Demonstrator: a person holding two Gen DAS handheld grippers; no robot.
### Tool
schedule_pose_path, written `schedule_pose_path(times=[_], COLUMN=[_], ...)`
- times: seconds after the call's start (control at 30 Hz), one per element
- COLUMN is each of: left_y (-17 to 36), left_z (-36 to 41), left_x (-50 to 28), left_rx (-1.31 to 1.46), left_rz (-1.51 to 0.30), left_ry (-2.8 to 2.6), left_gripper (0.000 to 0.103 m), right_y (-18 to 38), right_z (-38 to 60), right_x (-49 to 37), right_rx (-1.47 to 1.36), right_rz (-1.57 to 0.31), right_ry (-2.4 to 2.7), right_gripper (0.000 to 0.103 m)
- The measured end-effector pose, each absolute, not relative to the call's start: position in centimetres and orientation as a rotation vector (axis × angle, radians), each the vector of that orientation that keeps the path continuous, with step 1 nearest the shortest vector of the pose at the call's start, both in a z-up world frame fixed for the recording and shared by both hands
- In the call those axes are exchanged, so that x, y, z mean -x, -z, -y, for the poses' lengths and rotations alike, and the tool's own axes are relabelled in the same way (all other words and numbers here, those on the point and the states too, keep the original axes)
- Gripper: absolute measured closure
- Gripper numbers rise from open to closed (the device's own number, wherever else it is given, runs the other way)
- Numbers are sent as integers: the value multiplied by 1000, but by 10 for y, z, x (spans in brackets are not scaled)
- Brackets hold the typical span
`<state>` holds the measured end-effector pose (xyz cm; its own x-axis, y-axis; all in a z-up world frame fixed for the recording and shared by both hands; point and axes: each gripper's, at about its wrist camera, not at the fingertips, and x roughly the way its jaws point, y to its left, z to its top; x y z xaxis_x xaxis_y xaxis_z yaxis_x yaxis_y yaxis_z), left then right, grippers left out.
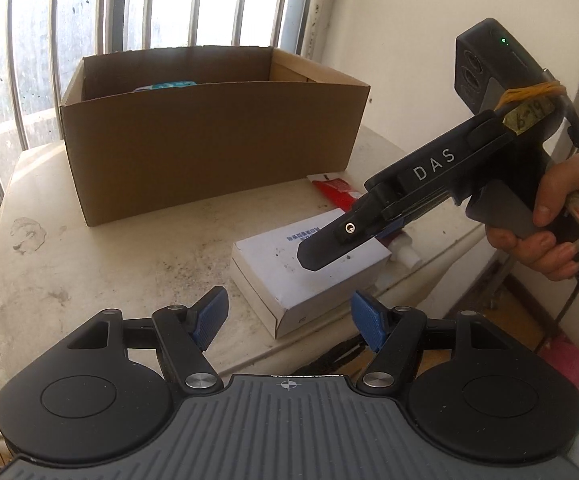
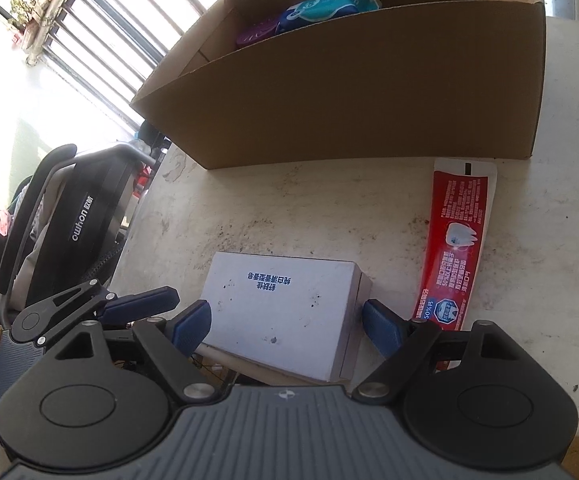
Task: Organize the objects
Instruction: 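Close the right tool on the small white carton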
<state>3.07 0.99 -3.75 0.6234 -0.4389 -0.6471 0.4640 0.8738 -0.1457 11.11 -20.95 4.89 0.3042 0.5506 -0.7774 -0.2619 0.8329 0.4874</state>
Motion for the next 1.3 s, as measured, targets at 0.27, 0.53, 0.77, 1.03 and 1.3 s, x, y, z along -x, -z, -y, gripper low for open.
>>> schedule_pose_path(times=[0.27,0.53,0.77,1.03,1.3], left_y=[53,64,67,65,64], left_z=[-4,-8,-6,-5,-4], left_x=[-40,-49,-47,-47,-44], left_rx=[-42,-15,-43,-52,-67], left_rz=[-754,-756,-693,-683,-684], left_ry=[556,542,514,508,493], left_gripper=[38,37,37,37,37], right_y=[-47,-49,-51,-51,-51], right_z=[206,200,192,192,193], right_x=[-116,-116,-114,-112,-110], right_rx=[-276,-236,-181,-183,-195], right_rz=[-1136,-1121,-1072,-1054,-1043], right_ry=[-550,-570,-579,-579,-596], right_gripper=[23,23,23,23,23])
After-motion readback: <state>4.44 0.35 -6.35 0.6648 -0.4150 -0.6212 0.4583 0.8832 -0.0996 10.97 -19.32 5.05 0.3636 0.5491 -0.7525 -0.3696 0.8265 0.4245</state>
